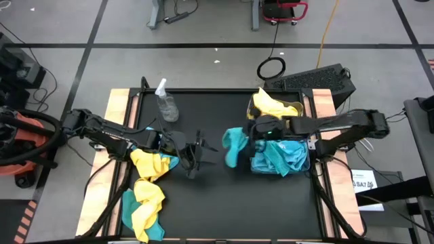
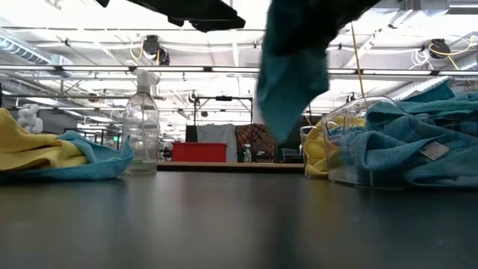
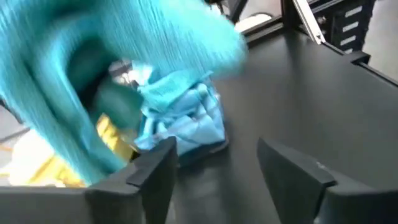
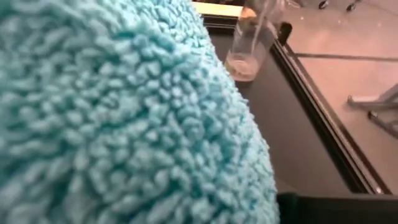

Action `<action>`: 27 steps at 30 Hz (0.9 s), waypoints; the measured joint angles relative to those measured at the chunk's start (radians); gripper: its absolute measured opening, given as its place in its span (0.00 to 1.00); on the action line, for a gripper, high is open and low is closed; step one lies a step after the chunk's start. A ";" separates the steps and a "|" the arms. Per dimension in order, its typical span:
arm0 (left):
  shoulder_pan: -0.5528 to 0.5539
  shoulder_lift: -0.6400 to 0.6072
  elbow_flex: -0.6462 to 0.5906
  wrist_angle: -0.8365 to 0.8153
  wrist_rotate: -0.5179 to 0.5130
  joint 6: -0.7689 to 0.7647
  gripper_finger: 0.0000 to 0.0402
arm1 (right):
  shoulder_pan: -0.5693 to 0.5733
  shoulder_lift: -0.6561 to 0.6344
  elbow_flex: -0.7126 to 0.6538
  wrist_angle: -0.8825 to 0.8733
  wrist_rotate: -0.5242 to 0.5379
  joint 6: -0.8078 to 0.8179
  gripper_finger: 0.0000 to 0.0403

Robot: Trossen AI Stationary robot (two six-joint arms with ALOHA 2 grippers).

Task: Sort microfiber towel by color & place in baskets
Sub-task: Put the blue microfiber towel into the bottom transparent bin

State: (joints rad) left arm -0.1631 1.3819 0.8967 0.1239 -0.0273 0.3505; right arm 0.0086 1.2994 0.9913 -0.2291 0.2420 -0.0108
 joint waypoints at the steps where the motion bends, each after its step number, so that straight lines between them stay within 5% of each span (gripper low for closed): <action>1: -0.003 0.000 0.000 -0.013 0.000 -0.012 0.59 | 0.001 -0.038 0.000 -0.045 0.000 0.014 0.00; 15: -0.030 0.000 -0.023 -0.093 0.004 -0.101 0.67 | 0.042 -0.441 0.000 -0.568 -0.055 0.083 0.00; 21: -0.029 0.000 -0.023 -0.103 0.004 -0.132 0.67 | 0.045 -0.486 0.000 -0.641 -0.232 0.132 0.00; 27: -0.029 0.000 -0.023 -0.101 -0.003 -0.135 0.67 | 0.062 -0.449 0.000 -0.657 -0.251 0.127 0.00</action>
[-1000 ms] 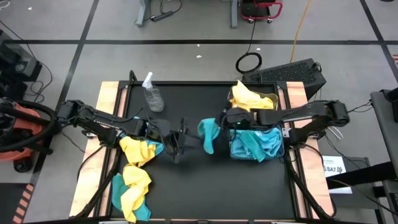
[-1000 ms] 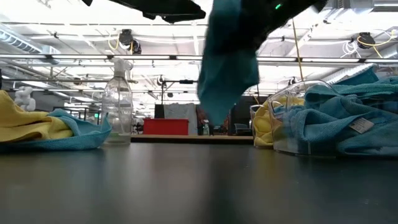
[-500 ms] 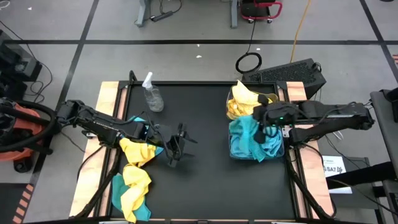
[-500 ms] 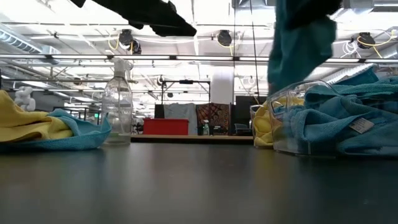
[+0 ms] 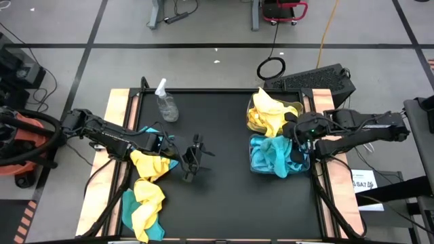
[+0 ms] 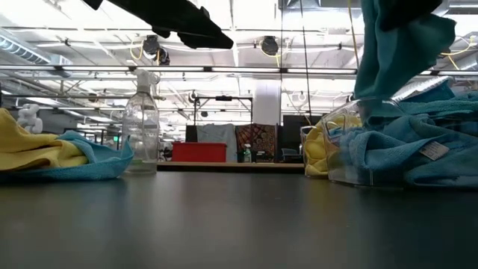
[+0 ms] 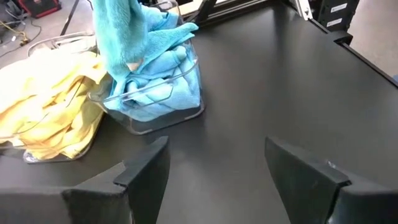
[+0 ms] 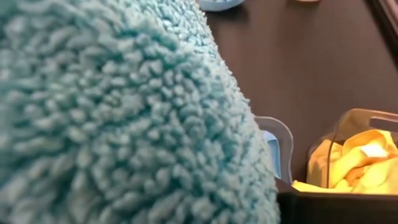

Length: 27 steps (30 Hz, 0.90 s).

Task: Sort microfiber towel by color & place in baskets
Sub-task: Put the blue microfiber towel into the bottom transparent bin

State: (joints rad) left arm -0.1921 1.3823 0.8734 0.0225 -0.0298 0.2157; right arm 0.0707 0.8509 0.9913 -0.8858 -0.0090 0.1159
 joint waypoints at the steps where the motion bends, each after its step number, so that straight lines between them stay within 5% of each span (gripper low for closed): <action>1: 0.000 0.000 0.000 0.003 -0.001 0.000 0.67 | 0.002 0.009 0.000 0.001 0.000 -0.003 0.00; 27: 0.000 0.016 0.000 -0.052 -0.005 -0.027 0.67 | -0.001 0.412 -0.093 0.029 0.037 -0.048 0.00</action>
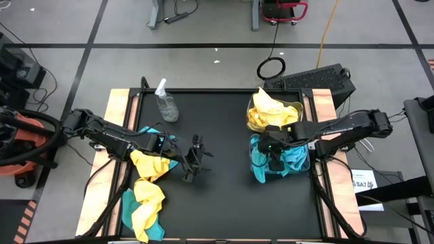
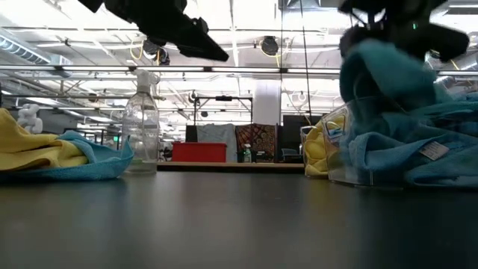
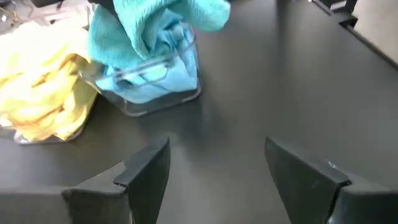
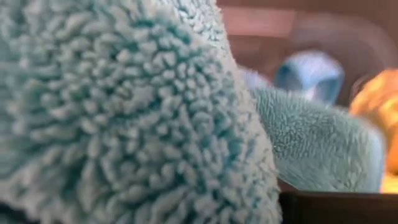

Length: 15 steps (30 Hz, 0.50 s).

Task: Sort microfiber towel by color & place in baskets
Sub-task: Put the blue microfiber towel into the bottom transparent bin

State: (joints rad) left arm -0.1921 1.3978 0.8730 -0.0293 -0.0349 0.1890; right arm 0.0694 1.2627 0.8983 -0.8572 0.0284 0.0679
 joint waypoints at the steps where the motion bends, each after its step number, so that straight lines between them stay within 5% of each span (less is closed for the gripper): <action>1: 0.000 0.003 0.000 -0.007 0.000 0.000 0.67 | -0.003 0.009 -0.019 0.010 0.000 0.007 0.00; 15: 0.000 0.025 0.000 0.000 0.000 0.000 0.67 | -0.135 0.046 -0.257 0.273 -0.017 0.051 0.00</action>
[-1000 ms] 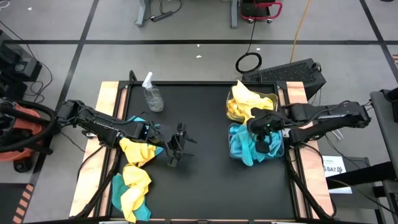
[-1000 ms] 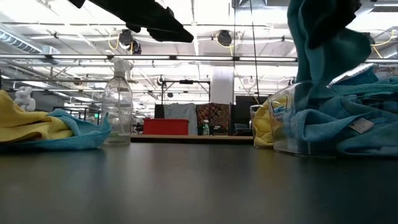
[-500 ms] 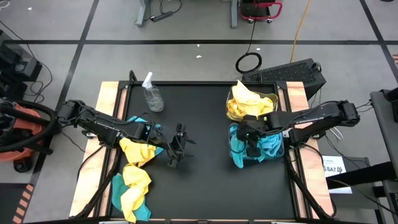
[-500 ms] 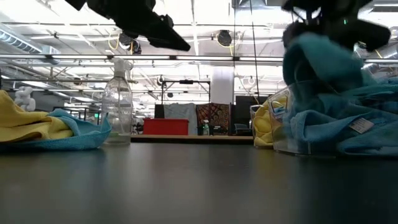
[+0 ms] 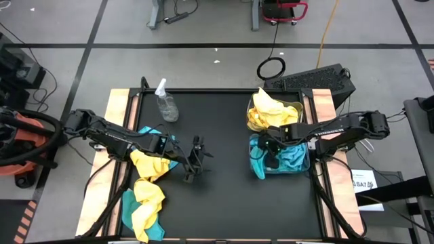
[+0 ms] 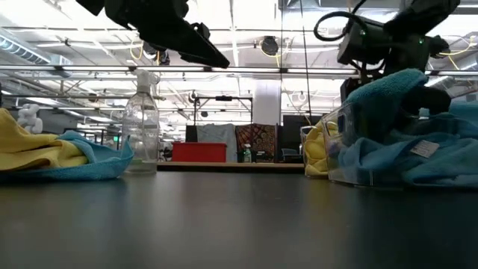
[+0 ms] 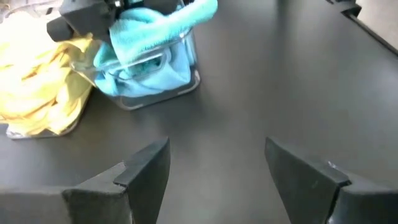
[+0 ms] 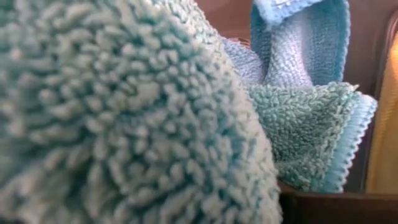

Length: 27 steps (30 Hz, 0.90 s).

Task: Sort microfiber towel by color & place in baskets
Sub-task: Put the blue microfiber towel into the bottom transparent bin

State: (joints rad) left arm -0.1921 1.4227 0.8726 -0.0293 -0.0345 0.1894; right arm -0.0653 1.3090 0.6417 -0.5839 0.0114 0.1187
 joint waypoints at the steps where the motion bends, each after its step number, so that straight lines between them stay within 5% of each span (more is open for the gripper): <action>1: 0.000 0.000 0.000 0.001 0.000 0.000 0.67 | -0.005 0.000 -0.006 0.007 -0.001 0.000 0.00; 9: 0.000 0.006 0.000 0.023 0.000 -0.001 0.67 | -0.021 0.000 -0.030 0.040 0.004 -0.005 0.04; 20: 0.000 0.016 0.000 0.023 0.000 -0.002 0.67 | -0.009 -0.114 0.149 -0.208 0.020 -0.001 0.50; 27: 0.000 0.016 0.000 0.024 0.000 -0.001 0.67 | 0.037 -0.182 0.299 -0.291 0.015 0.001 0.62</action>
State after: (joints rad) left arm -0.1921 1.4384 0.8730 -0.0050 -0.0341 0.1886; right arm -0.0283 1.1266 0.9403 -0.8748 0.0264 0.1196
